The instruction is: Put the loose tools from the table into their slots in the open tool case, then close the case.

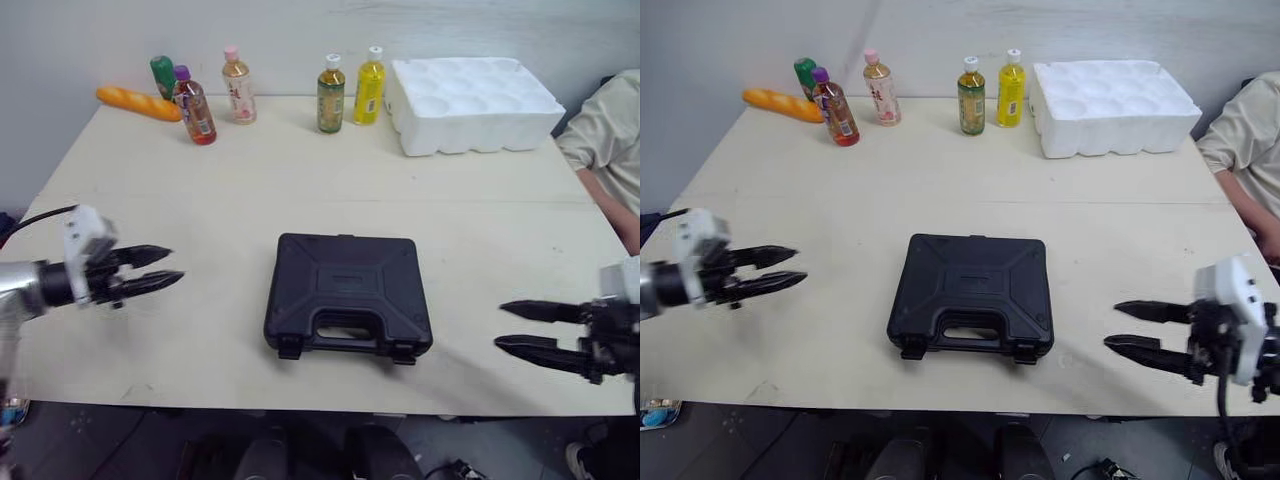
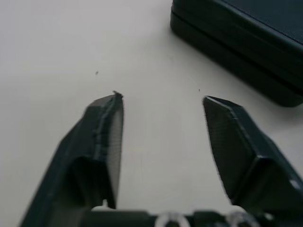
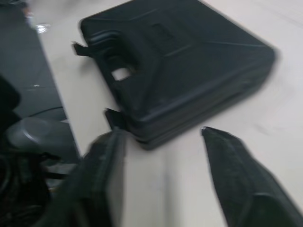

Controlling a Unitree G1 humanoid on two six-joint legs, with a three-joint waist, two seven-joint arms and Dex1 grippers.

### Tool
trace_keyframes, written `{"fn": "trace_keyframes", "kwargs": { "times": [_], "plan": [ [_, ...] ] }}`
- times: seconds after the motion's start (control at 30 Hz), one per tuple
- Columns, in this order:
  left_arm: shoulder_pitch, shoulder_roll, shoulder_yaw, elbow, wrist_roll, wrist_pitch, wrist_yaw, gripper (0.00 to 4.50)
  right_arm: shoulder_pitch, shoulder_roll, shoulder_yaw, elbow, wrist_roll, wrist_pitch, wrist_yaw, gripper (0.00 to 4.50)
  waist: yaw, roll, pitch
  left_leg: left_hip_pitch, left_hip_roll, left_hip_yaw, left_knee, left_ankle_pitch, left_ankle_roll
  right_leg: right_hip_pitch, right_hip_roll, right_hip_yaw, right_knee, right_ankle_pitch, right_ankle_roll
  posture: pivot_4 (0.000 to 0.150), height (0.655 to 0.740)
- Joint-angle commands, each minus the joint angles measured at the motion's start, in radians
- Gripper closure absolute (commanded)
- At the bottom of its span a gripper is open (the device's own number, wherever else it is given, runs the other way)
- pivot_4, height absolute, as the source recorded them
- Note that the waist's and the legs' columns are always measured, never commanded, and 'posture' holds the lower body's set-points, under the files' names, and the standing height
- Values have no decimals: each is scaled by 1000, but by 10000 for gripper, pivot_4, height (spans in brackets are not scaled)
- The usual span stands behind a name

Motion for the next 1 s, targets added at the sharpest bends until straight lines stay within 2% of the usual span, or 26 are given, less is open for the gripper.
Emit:
{"fn": "trace_keyframes", "kwargs": {
  "times": [0.03,0.07,0.1,0.2,0.33,0.57,0.8,1.0],
  "plan": [
    [-175,-95,-115,125,82,-18,54,36574,-19,10,125,-75,-60,-28,-25,37418,7,0,0,-4,0,0,2,0,0,-3,0,-1,1,0,1,1500,7400],
    [-229,-130,-149,179,112,-29,67,41518,-33,7,161,-78,-81,-28,-35,42763,9,0,0,-10,0,0,6,1,-1,-8,1,0,6,1,1,1500,7400],
    [-286,-167,-186,245,150,-46,85,44593,-49,6,195,-75,-97,-27,-42,45000,9,0,0,-13,0,0,11,2,-3,-11,2,0,9,1,1,1500,7400],
    [-429,-263,-268,442,250,-128,124,44593,-85,-5,297,-64,-153,-29,-45,45000,7,-3,0,-14,0,2,14,3,-5,-11,3,2,11,1,3,1500,7400],
    [-609,-387,-317,693,324,-224,148,44593,-154,24,411,-39,-204,-43,-55,45000,5,-8,3,-14,-1,2,16,3,-4,-11,3,2,11,1,3,1500,7400],
    [-757,-480,-326,975,394,-376,134,44593,-213,43,516,21,-286,-65,-57,45000,2,-11,5,-14,0,2,16,4,-6,-12,3,1,12,1,3,1500,7400],
    [-763,-502,-344,1039,442,-483,40,44593,-286,50,547,100,-332,-84,-56,45000,4,-12,5,-14,0,2,17,4,-7,-12,3,1,11,1,3,1500,7400],
    [-640,-471,-395,917,466,-523,-149,44593,-393,86,564,141,-374,-112,-72,45000,-1,-12,5,-13,-1,3,17,5,-8,-12,3,2,12,1,3,1500,7400]
  ]
}}
